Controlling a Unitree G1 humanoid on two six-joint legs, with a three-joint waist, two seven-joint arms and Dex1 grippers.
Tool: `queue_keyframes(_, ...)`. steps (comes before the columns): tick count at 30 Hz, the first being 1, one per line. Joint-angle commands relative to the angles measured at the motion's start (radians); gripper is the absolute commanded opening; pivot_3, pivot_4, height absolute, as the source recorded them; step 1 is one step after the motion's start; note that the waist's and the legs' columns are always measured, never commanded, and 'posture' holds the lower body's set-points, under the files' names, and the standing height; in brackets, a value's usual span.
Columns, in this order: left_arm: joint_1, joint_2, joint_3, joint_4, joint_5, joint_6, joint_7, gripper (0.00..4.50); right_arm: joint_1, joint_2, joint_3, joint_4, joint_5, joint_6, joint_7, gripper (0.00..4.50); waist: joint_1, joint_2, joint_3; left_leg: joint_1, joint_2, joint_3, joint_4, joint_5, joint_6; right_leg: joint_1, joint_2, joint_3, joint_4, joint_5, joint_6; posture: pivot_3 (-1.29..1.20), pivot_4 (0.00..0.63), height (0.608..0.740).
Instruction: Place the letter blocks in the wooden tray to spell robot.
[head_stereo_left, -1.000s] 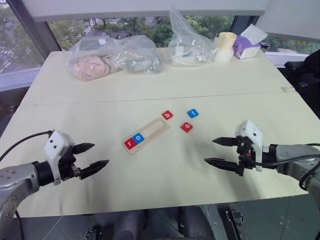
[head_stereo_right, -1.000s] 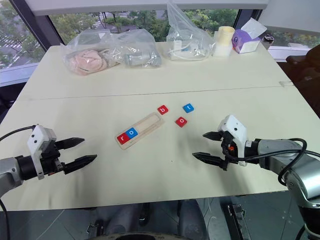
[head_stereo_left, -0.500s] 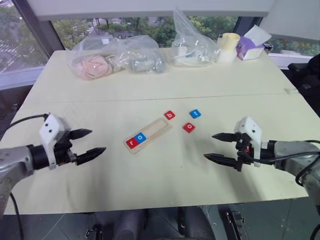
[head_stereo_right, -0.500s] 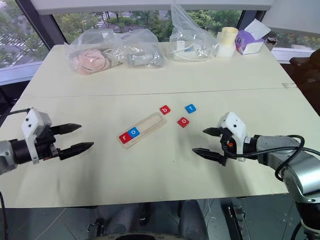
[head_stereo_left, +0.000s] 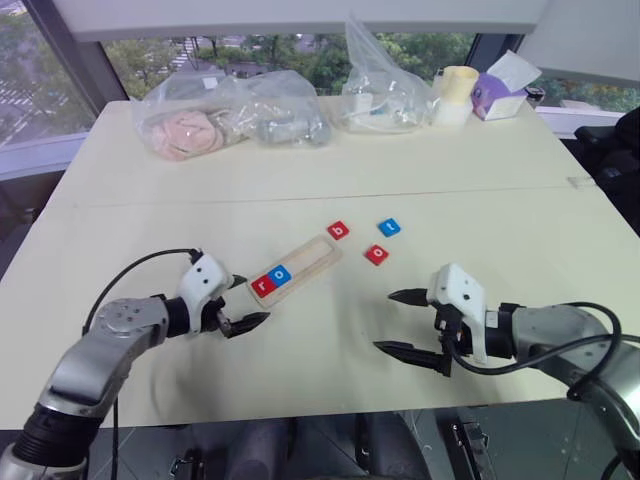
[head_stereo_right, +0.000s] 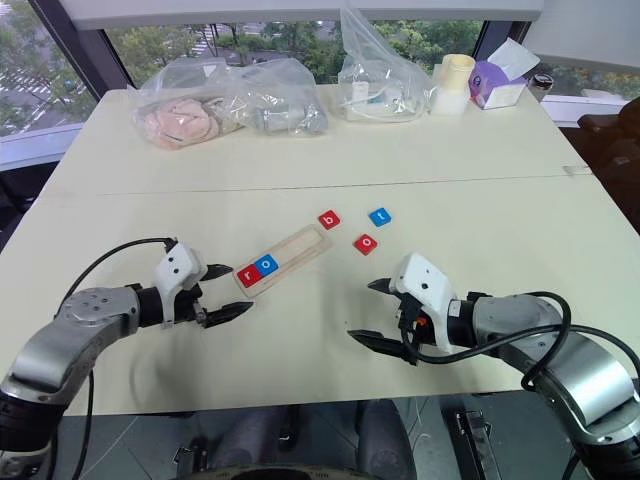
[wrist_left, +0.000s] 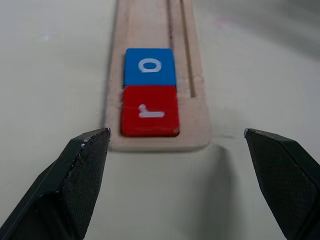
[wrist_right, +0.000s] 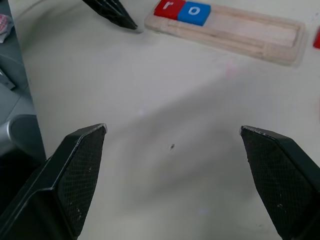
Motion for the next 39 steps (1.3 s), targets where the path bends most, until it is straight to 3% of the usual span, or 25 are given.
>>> queue_keyframes(1, -0.008, -0.015, -0.024, 0.014, 0.053, -0.025, 0.031, 4.5, -0.01, 0.014, -0.026, -0.032, 0.026, 0.004, -0.02, 4.4, 0.0, 0.0, 0.0, 0.001, 0.0, 0.0, 0.0, 0.0, 0.0, 0.0, 0.0, 0.0, 0.0, 0.0, 0.0, 0.0, 0.15, 0.74)
queue_keyframes(11, -0.05, -0.113, -0.064, 0.112, 0.14, -0.087, 0.09, 4.5, -0.042, 0.022, -0.013, -0.019, 0.031, 0.009, -0.045, 4.4, 0.006, 0.001, -0.001, 0.002, 0.0, 0.0, 0.002, 0.0, 0.0, 0.004, 0.0, 0.0, 0.001, 0.0, 0.0, 0.0, 0.15, 0.74)
queue_keyframes(16, -0.037, -0.113, -0.111, 0.122, 0.184, -0.08, 0.079, 4.5, -0.046, 0.023, -0.012, -0.007, 0.021, 0.0, -0.05, 4.4, 0.009, 0.001, -0.003, 0.004, 0.0, 0.0, 0.002, 0.0, 0.0, 0.006, 0.0, 0.0, 0.0, 0.0, 0.0, 0.0, 0.15, 0.74)
queue_keyframes(21, -0.038, -0.114, -0.104, 0.122, 0.181, -0.077, 0.075, 3.13, -0.032, 0.019, -0.021, -0.002, 0.015, -0.012, -0.045, 4.5, 0.018, 0.002, -0.004, 0.005, 0.0, 0.0, 0.002, 0.0, 0.0, 0.006, 0.0, 0.0, 0.0, 0.0, 0.0, 0.0, 0.15, 0.74)
queue_keyframes(24, -0.057, -0.109, -0.099, 0.125, 0.177, -0.09, 0.061, 3.13, -0.022, 0.018, -0.028, 0.004, 0.012, -0.02, -0.044, 4.5, 0.023, 0.002, -0.004, 0.005, 0.0, 0.0, 0.002, 0.0, 0.0, 0.006, 0.001, 0.0, 0.0, 0.0, 0.0, 0.0, 0.15, 0.74)
queue_keyframes(28, -0.081, -0.046, -0.113, 0.125, 0.16, -0.189, -0.08, 3.13, -0.018, 0.035, -0.068, 0.04, 0.024, -0.026, -0.056, 4.5, 0.023, 0.002, -0.004, 0.004, 0.0, 0.0, 0.002, 0.0, 0.0, 0.006, 0.001, 0.0, 0.0, 0.0, 0.0, 0.0, 0.15, 0.74)
queue_keyframes(34, -0.294, 0.023, -0.183, 0.428, 0.218, -0.519, -0.371, 3.13, -0.019, 0.091, -0.113, 0.122, 0.003, -0.062, -0.087, 4.5, 0.028, 0.002, -0.004, 0.002, 0.001, 0.003, 0.002, 0.0, 0.0, 0.003, 0.002, -0.003, 0.0, 0.001, -0.001, 0.0, 0.15, 0.74)
queue_keyframes(39, -0.488, -0.082, -0.245, 0.747, 0.27, -0.761, -0.48, 3.13, -0.004, 0.135, -0.117, 0.127, -0.033, -0.09, -0.136, 4.5, 0.026, 0.002, -0.004, 0.001, 0.001, 0.005, 0.002, 0.0, 0.0, 0.004, 0.001, -0.002, 0.0, 0.001, -0.001, 0.0, 0.15, 0.74)
